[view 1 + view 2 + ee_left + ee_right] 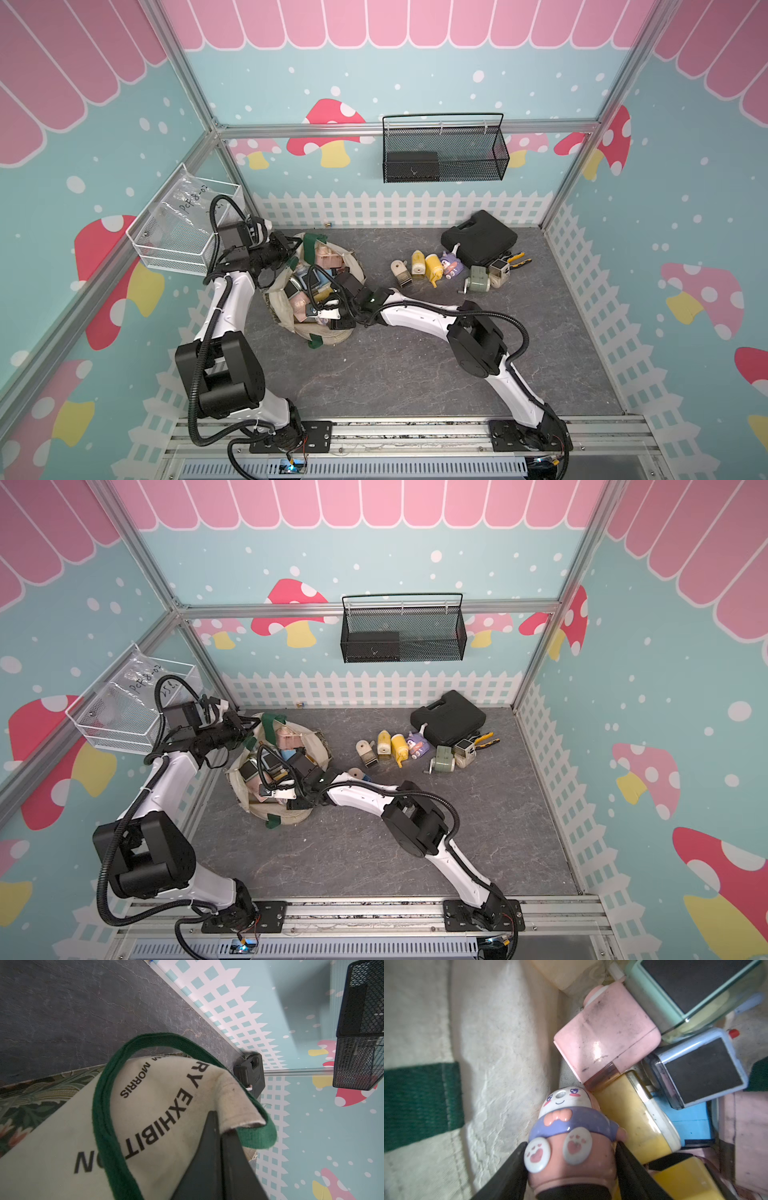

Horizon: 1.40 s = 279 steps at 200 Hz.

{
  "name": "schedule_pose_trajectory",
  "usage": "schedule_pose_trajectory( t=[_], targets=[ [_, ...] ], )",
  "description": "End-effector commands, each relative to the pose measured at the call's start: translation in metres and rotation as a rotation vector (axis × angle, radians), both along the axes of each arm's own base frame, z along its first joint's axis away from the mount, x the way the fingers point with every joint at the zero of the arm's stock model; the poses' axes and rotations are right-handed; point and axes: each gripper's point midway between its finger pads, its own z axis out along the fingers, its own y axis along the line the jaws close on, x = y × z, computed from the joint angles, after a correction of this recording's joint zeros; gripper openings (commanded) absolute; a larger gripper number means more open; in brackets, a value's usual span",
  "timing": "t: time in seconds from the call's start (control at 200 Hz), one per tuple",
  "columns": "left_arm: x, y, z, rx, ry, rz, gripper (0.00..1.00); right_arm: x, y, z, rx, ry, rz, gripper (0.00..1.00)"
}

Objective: Take out the pencil sharpeners from the tote bags
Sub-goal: Pick up the pencil sharpener from the canvas bag.

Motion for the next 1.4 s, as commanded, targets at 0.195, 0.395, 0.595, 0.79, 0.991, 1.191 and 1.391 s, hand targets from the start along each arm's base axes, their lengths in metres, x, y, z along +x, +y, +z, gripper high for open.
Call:
schedule_pose_trajectory(
  t=[0.195,0.395,0.595,0.79,0.991,1.191,1.391],
  targets=[
    [0.000,0.002,0.012,0.003,-0.052,-0.003,0.00,-0.013,-0.003,0.045,0.111,0.016,0.011,0.48],
    [0.000,0.002,0.012,0.003,-0.052,-0.004,0.00,-0.018,-0.003,0.056,0.158,0.045,0.009,0.48],
    [0.000,0.002,0.012,0.002,-0.053,-0.005,0.00,-0.020,-0.001,0.068,0.224,0.085,-0.004,0.48],
    [0.000,0.001,0.013,0.003,-0.053,-0.006,0.00,-0.021,0.007,0.078,0.314,0.171,-0.016,0.47],
    [0.000,0.001,0.012,0.001,-0.050,-0.005,0.00,-0.014,0.018,0.087,0.441,0.294,-0.065,0.47],
    [0.001,0.002,0.011,0.000,-0.048,-0.005,0.00,0.002,0.019,0.074,0.540,0.437,-0.177,0.50],
    [0.000,0.002,0.011,-0.001,-0.048,-0.005,0.00,-0.011,0.025,0.035,0.554,0.637,-0.201,0.58]
  ],
)
